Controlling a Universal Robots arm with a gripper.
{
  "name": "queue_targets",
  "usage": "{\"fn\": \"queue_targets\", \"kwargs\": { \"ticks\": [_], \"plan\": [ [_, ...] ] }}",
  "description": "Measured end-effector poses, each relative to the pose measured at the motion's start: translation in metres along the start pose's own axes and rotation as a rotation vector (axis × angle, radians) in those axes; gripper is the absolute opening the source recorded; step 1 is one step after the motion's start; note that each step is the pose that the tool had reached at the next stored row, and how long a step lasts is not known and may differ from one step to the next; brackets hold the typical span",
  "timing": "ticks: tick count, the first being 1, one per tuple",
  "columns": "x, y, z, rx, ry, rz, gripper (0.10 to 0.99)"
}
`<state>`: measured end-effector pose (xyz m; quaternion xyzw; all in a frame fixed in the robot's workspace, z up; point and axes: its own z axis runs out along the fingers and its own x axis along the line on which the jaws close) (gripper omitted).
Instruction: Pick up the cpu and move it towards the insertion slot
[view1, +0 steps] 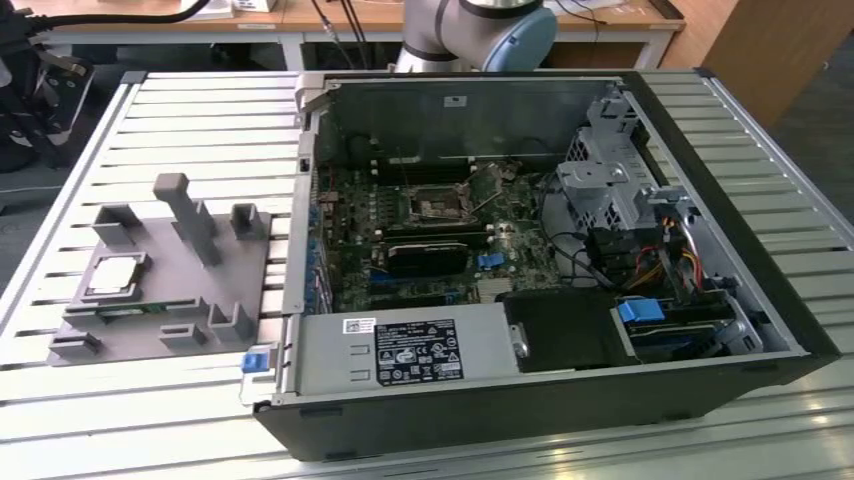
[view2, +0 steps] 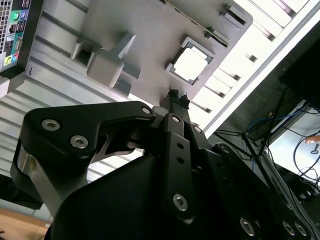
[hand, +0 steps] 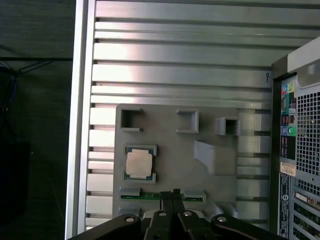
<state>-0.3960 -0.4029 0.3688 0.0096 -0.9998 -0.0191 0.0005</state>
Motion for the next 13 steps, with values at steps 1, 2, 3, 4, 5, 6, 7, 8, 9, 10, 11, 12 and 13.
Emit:
{"fn": "queue_targets", "kwargs": {
  "ticks": [1,2,3,4,5,6,7,8,9,10,11,12,13],
  "plan": [
    [0.0010,0.0000,0.0001,0.000,-0.0001,0.000,0.106],
    [0.0019,0.0000,0.0001,0.000,-0.0001,0.000,0.106],
    [0.0028,0.0000,0.0001,0.000,-0.0001,0.000,0.106],
    [0.0038,0.0001,0.0000,0.000,-0.0001,0.000,0.106],
    [0.0046,0.0001,0.0001,0.000,-0.0001,0.000,0.106],
    [0.0054,0.0001,0.0001,0.000,-0.0002,0.000,0.106],
    [0.0062,0.0001,0.0000,0.000,-0.0001,0.000,0.106],
    [0.0069,0.0001,0.0001,0.000,-0.0001,0.000,0.106],
    [0.0077,0.0001,0.0001,0.000,-0.0001,0.000,0.106],
    [0.0085,0.0001,0.0001,0.000,-0.0001,0.000,0.106],
    [0.0093,0.0002,0.0001,0.000,-0.0001,0.000,0.106],
    [0.0099,0.0002,0.0001,0.000,-0.0001,0.000,0.106],
    [0.0105,0.0002,0.0002,0.000,-0.0002,0.000,0.106]
  ]
}}
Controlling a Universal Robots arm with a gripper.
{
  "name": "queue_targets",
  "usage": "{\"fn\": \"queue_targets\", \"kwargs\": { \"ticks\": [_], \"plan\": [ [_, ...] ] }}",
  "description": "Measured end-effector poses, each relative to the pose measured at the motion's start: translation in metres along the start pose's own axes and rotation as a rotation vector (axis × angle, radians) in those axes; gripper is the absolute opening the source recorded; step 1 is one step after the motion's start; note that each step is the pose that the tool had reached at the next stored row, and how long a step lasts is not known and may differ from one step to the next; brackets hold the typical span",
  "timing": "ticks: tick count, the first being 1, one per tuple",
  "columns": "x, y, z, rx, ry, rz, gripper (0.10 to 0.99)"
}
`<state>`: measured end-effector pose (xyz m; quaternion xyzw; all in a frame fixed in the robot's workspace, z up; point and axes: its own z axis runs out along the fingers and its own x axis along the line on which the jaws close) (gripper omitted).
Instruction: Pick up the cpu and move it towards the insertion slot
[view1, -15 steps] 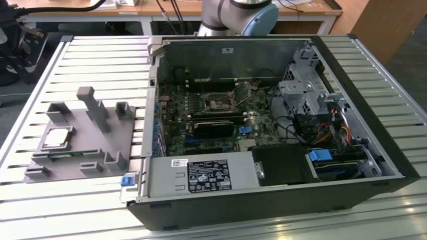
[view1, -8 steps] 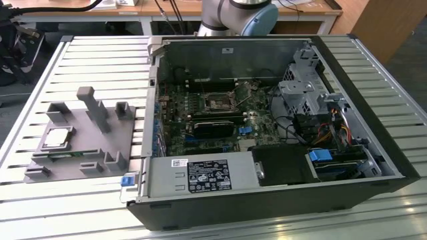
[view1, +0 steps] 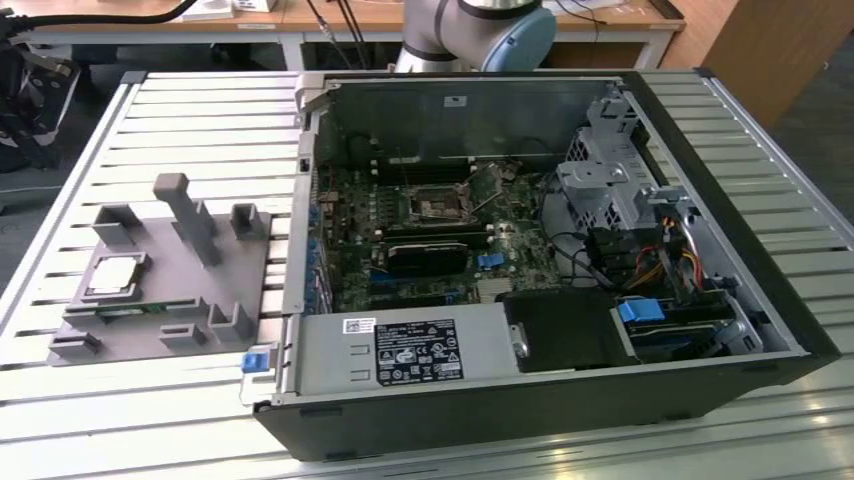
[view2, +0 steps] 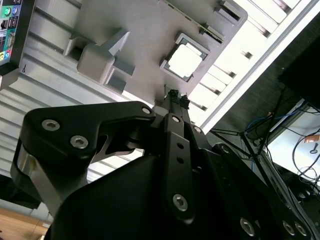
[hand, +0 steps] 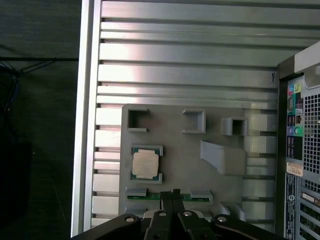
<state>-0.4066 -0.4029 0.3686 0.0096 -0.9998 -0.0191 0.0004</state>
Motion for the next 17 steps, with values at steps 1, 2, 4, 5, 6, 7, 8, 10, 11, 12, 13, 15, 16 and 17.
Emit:
{"fn": "queue_targets", "kwargs": {
  "ticks": [1,2,4,5,6,7,8,10,11,12,13,15,16,17],
  "plan": [
    [0.0004,0.0000,0.0000,0.000,0.0001,0.000,0.106],
    [0.0005,0.0000,0.0001,0.000,0.0000,0.000,0.106],
    [0.0011,0.0000,0.0004,0.000,-0.0001,0.000,0.106],
    [0.0012,0.0000,0.0005,0.000,0.0001,0.000,0.106],
    [0.0012,0.0000,0.0007,0.000,0.0002,0.000,0.106],
    [0.0013,0.0000,0.0009,0.000,0.0002,0.000,0.106],
    [0.0014,0.0000,0.0011,0.000,0.0002,0.000,0.106],
    [0.0014,0.0000,0.0015,0.000,0.0002,0.000,0.106],
    [0.0014,0.0000,0.0017,0.000,0.0003,0.000,0.106],
    [0.0014,0.0000,0.0020,0.000,0.0002,0.000,0.106],
    [0.0014,0.0000,0.0021,0.000,0.0003,0.000,0.106],
    [0.0014,-0.0001,0.0025,0.000,0.0002,0.000,0.106],
    [0.0014,-0.0001,0.0027,0.000,0.0001,0.000,0.106],
    [0.0014,-0.0001,0.0029,0.000,0.0002,0.000,0.106]
  ]
}}
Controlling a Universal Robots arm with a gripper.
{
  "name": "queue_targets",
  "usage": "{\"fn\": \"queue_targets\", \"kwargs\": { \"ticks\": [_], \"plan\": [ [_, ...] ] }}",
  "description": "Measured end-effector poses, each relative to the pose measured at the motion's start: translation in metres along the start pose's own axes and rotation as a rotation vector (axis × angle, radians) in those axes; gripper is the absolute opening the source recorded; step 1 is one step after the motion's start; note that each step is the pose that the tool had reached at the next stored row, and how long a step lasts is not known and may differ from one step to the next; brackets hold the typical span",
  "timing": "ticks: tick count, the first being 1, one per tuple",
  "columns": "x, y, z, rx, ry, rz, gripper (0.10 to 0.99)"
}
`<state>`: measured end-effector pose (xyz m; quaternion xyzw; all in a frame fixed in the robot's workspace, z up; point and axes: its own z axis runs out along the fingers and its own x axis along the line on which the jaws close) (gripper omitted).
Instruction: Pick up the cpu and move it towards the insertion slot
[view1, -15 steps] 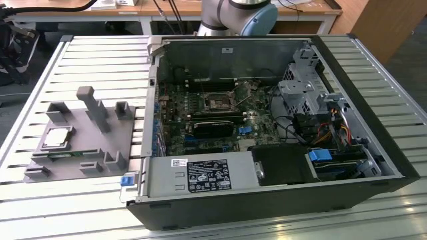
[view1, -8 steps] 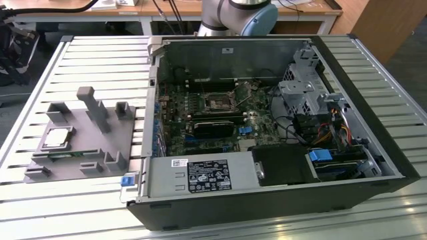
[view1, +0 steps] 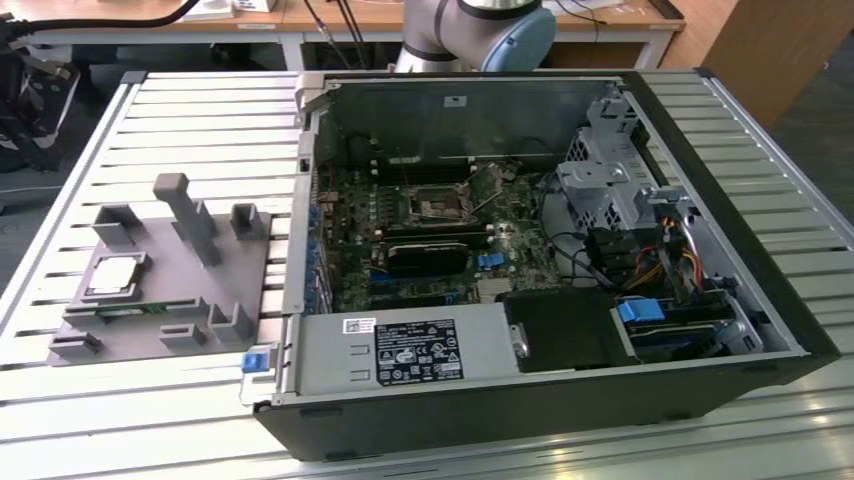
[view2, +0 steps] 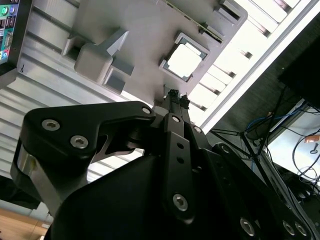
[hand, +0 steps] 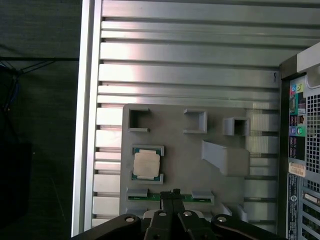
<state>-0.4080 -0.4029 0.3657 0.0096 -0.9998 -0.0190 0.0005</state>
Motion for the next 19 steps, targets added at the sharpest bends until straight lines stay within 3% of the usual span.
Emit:
{"fn": "queue_targets", "kwargs": {
  "ticks": [19],
  "plan": [
    [0.0017,-0.0005,0.0067,0.000,0.0016,0.000,0.106]
  ]
}}
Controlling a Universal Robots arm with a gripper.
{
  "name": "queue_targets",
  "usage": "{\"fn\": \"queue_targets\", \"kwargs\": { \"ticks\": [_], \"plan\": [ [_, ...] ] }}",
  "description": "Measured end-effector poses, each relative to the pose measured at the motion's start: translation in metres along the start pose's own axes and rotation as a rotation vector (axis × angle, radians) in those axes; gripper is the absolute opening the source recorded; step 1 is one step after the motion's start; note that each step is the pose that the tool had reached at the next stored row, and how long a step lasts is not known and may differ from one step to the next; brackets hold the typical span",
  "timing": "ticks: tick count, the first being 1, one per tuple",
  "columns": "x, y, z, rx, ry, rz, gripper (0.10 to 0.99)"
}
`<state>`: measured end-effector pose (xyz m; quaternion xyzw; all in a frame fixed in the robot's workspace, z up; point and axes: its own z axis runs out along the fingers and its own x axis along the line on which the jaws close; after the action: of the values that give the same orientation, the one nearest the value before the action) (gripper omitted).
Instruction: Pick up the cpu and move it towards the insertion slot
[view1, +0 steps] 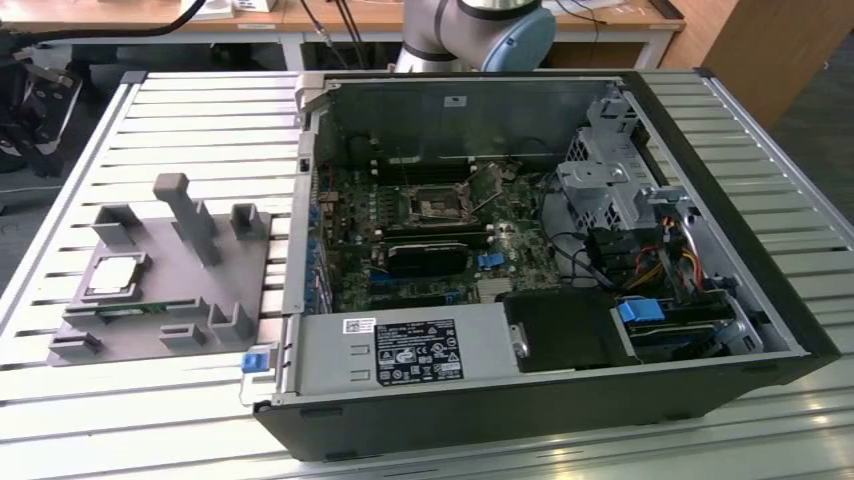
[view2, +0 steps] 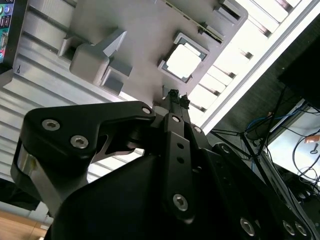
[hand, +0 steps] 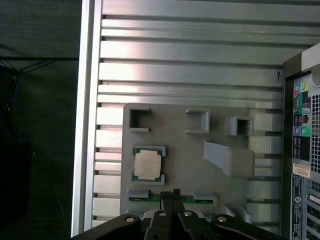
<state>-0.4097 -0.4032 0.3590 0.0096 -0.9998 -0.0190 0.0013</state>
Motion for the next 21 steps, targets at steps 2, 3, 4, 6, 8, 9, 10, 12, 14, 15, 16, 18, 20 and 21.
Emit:
{"fn": "queue_targets", "kwargs": {
  "ticks": [2,3,4,6,8,9,10,12,14,15,16,18,20,21],
  "plan": [
    [0.0007,0.0000,0.0013,0.000,0.0003,0.000,0.106],
    [0.0012,0.0000,0.0020,0.000,0.0008,0.000,0.106],
    [0.0015,-0.0001,0.0026,0.000,0.0011,0.000,0.106],
    [0.0031,0.0000,0.0042,0.000,0.0012,0.004,0.106],
    [0.0047,-0.0001,0.0069,0.001,0.0007,0.012,0.106],
    [0.0053,-0.0002,0.0081,0.003,0.0006,0.017,0.106],
    [0.0057,-0.0002,0.0092,0.003,0.0003,0.022,0.106],
    [0.0058,-0.0003,0.0100,0.004,0.0004,0.026,0.106],
    [0.0058,-0.0003,0.0106,0.004,0.0014,0.027,0.106],
    [0.0059,-0.0003,0.0109,0.004,0.0016,0.027,0.106],
    [0.0059,-0.0003,0.0113,0.004,0.0020,0.027,0.106],
    [0.0059,-0.0004,0.0120,0.004,0.0024,0.027,0.106],
    [0.0059,-0.0004,0.0125,0.004,0.0026,0.027,0.106],
    [0.0059,-0.0004,0.0129,0.004,0.0026,0.027,0.106]
  ]
}}
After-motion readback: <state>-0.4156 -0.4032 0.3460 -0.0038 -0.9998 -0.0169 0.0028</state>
